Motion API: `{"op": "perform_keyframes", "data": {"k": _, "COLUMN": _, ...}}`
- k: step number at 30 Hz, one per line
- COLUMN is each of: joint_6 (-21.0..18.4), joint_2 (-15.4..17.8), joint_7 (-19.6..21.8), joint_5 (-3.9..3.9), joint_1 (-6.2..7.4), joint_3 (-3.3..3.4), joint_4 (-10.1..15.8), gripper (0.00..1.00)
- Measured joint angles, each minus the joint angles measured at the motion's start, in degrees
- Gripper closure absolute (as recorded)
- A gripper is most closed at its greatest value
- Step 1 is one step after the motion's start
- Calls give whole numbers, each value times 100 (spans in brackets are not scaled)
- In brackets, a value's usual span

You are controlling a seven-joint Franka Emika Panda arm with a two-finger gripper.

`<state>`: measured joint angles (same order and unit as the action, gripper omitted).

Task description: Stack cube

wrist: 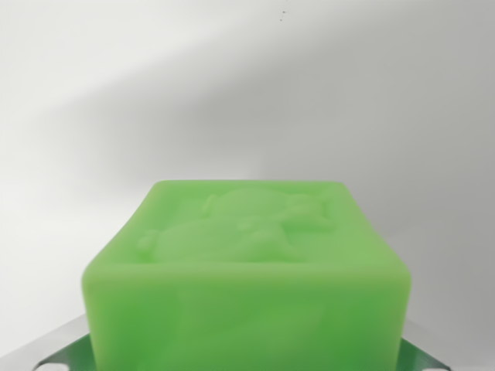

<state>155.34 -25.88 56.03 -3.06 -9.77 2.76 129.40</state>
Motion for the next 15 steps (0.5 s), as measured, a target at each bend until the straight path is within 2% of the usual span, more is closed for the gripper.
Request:
{"op": "perform_keyframes", "data": {"k": 7, "joint_6": -237, "joint_2": 324, "joint_7": 9, "joint_5": 21, "joint_1": 9, "joint_3": 17, "joint_4": 68, "gripper": 100}}
{"op": "perform_keyframes", "data": {"k": 15, "joint_6": -269, "joint_2": 553, "joint_7": -127, "joint_5": 76, "joint_1": 10, "joint_3": 4, "joint_4": 283, "gripper": 100}}
